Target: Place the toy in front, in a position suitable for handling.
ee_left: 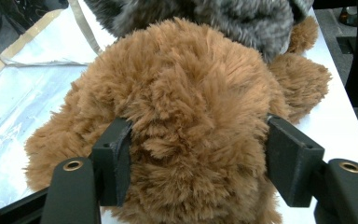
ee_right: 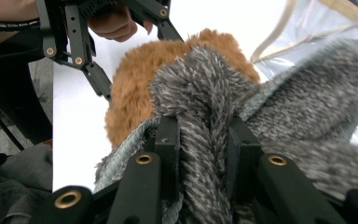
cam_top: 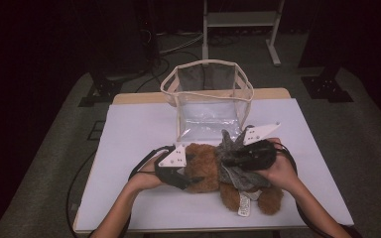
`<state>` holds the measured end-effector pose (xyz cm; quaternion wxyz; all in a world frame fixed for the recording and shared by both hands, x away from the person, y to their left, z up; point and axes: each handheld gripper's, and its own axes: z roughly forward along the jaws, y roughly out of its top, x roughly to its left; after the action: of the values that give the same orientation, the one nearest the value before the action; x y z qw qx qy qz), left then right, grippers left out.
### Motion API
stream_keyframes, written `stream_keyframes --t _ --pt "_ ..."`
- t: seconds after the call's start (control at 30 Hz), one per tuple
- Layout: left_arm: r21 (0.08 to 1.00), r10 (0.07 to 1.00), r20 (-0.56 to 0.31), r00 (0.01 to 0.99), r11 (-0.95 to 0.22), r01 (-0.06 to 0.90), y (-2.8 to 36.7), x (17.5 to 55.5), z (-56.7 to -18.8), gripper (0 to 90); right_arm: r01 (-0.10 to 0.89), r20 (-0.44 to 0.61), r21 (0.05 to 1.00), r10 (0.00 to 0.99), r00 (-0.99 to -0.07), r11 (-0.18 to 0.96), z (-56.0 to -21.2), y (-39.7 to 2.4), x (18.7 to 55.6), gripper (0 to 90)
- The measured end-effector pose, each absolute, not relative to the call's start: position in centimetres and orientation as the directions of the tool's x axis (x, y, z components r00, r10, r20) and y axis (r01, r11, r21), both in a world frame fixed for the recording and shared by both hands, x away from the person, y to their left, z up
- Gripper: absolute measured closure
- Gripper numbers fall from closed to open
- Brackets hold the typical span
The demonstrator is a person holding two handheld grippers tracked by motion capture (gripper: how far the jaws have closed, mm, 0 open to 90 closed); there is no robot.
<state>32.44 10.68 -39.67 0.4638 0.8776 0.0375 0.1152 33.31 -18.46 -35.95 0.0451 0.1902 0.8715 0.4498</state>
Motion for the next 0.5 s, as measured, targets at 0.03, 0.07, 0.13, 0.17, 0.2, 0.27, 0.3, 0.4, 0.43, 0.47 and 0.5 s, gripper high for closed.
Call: stream_keyframes --t 0.03,0.07,0.13,0.17,0.2,0.27,0.3,0.4,0.43,0.47,0.5 --pt "0.823 0.175 0.168 0.97 -0.566 -0.041 10.7 32.4 -39.7 32.1 0.295 0.095 0.803 0.376 -0.922 0.518 -36.0 -18.9 33.2 69.8" --pt "0.824 0.179 0.17 0.969 -0.565 -0.04 10.7 32.4 -39.7 32.0 0.301 0.098 0.803 0.383 -0.918 0.514 -36.0 -19.4 33.1 69.8" --pt "0.824 0.183 0.175 0.967 -0.565 -0.042 10.6 32.4 -39.7 32.1 0.311 0.099 0.807 0.404 -0.909 0.503 -35.7 -20.5 32.8 69.7" --pt "0.822 0.185 0.179 0.966 -0.568 -0.043 10.6 32.4 -39.7 32.1 0.311 0.095 0.806 0.41 -0.907 0.503 -35.5 -20.6 32.7 69.6" --pt "0.819 0.183 0.184 0.966 -0.572 -0.048 10.5 32.3 -39.7 32.5 0.308 0.092 0.808 0.409 -0.908 0.503 -35.3 -20.6 32.7 69.6" --pt "0.815 0.18 0.192 0.965 -0.577 -0.055 10.3 32.3 -39.6 33.1 0.303 0.088 0.809 0.405 -0.91 0.504 -35.0 -20.2 32.8 69.5" --pt "0.815 0.18 0.192 0.965 -0.577 -0.055 10.3 32.3 -39.6 33.2 0.303 0.088 0.809 0.405 -0.91 0.504 -35.0 -20.2 32.8 69.5" --pt "0.813 0.178 0.199 0.964 -0.579 -0.061 10.0 32.1 -39.6 33.2 0.282 0.094 0.818 0.367 -0.926 0.501 -34.6 -17.9 33.7 69.5" --pt "0.81 0.176 0.204 0.963 -0.582 -0.065 9.9 32.0 -39.6 33.2 0.282 0.094 0.818 0.367 -0.926 0.501 -34.6 -17.9 33.7 69.5" --pt "0.811 0.178 0.203 0.963 -0.581 -0.063 10.0 32.0 -39.6 33.1 0.275 0.098 0.822 0.351 -0.931 0.499 -34.6 -16.9 34.1 69.6" --pt "0.811 0.178 0.203 0.963 -0.581 -0.063 10.0 32.0 -39.6 33.1 0.275 0.098 0.822 0.351 -0.931 0.499 -34.6 -16.9 34.1 69.6"
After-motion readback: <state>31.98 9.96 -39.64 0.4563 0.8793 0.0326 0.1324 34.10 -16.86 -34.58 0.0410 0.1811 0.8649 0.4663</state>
